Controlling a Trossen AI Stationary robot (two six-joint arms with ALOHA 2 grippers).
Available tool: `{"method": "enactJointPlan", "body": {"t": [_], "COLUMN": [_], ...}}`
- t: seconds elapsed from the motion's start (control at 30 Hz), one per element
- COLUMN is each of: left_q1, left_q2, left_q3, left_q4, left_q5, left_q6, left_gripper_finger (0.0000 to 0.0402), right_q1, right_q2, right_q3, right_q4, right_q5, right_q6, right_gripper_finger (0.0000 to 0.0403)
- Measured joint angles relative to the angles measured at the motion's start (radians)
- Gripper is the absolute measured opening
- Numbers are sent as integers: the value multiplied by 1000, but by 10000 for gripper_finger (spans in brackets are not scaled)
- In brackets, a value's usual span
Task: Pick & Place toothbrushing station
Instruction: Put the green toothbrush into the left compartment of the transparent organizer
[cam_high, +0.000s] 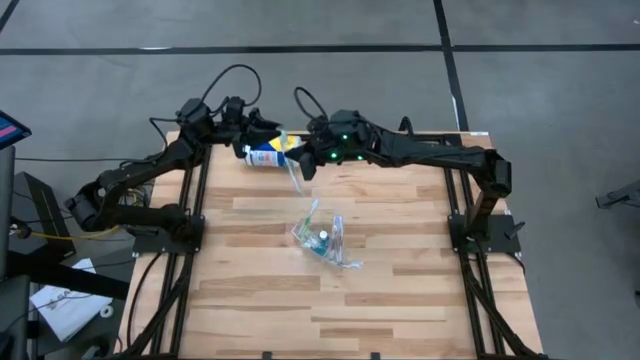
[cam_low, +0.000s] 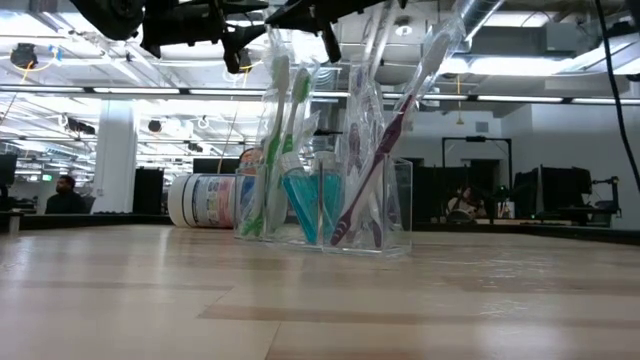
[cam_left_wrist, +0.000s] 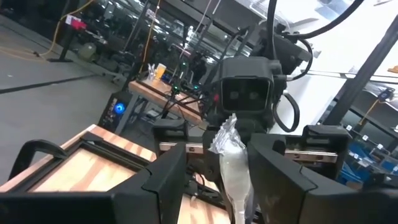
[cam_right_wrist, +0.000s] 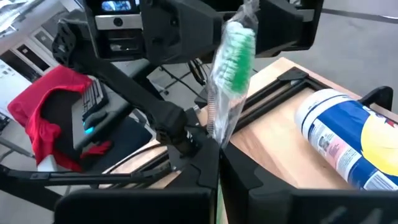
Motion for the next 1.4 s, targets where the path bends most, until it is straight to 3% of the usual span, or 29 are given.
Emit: {"method": "enactJointPlan", "body": {"t": [0.87,0.97,1.13,1.4], "left_q1": [-51,-55,-46,-45], "left_q2": [0,0,-1,0], "left_q3": [1,1,1,1], "left_q4": [6,7,13,4], "left_q5": [7,7,0,-3], "left_q6": [-5,26,47,68], "left_gripper_finger": [159,121,16,1], "right_q1": [0,0,-1,1], "right_q2": [-11,-11,-11,-11], "right_q3": [0,0,-1,-2], "right_q4": [41,41,34,48], "right_q5": [-51,-52,-48,-52], "right_q6": [-14,-14,-14,-18], "right_gripper_finger": [0,0,0,1]}}
